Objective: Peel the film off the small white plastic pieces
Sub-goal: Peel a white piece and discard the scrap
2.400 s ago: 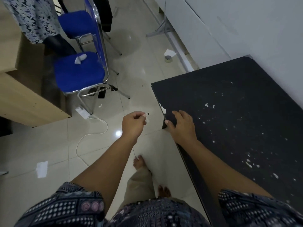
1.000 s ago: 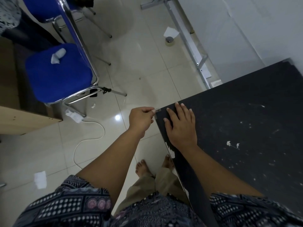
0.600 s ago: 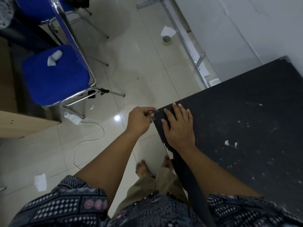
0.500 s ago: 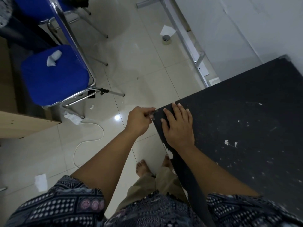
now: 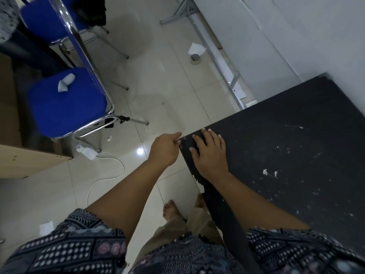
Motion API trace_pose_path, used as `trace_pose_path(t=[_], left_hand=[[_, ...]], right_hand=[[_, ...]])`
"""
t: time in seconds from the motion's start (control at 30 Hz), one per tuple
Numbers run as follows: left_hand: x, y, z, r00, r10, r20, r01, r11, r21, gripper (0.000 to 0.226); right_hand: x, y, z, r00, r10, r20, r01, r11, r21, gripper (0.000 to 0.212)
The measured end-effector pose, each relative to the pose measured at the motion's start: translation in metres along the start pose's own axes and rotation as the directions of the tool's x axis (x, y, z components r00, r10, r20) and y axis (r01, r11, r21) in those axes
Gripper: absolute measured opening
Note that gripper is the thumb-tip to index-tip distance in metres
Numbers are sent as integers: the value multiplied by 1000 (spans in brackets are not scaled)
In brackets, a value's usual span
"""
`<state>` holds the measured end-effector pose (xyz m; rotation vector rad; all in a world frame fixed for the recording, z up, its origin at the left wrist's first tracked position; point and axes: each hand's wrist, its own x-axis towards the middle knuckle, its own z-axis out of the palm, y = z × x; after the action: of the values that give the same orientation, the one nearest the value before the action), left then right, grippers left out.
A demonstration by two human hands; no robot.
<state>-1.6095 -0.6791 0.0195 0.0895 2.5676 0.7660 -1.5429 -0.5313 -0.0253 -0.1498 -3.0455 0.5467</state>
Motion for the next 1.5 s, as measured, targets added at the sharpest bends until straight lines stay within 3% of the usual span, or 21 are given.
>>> trace_pose_path(t=[0.27, 0.5, 0.83, 0.97, 1.17, 1.47, 1.5], left_hand=[[-26, 16, -19, 992, 122, -42, -114, 981, 159, 54], [-42, 33, -43, 945, 315, -86, -293, 935, 202, 56], [-89, 25, -52, 811, 585, 10, -576, 796, 183, 42], [-113, 26, -36, 751, 654, 88, -657, 728, 195, 50], [-163, 59, 3, 605, 766, 216, -795, 564, 226, 50], [-268, 112, 87, 296, 845, 445, -954, 283, 97, 50], [-274, 115, 91, 285, 842, 458, -957, 275, 90, 51]], right_hand=[[-4, -1, -28, 995, 18, 98, -23, 998, 55, 54], [-23, -16, -65, 996, 88, 3, -88, 996, 22, 55], [-97, -62, -83, 933, 319, -165, -314, 948, 61, 49], [-143, -69, -88, 869, 440, -225, -432, 898, 85, 49], [-228, -65, -102, 735, 615, -284, -619, 781, 88, 50], [-368, -48, -121, 443, 811, -382, -829, 533, 169, 51], [-375, -48, -123, 428, 817, -388, -835, 521, 175, 51]])
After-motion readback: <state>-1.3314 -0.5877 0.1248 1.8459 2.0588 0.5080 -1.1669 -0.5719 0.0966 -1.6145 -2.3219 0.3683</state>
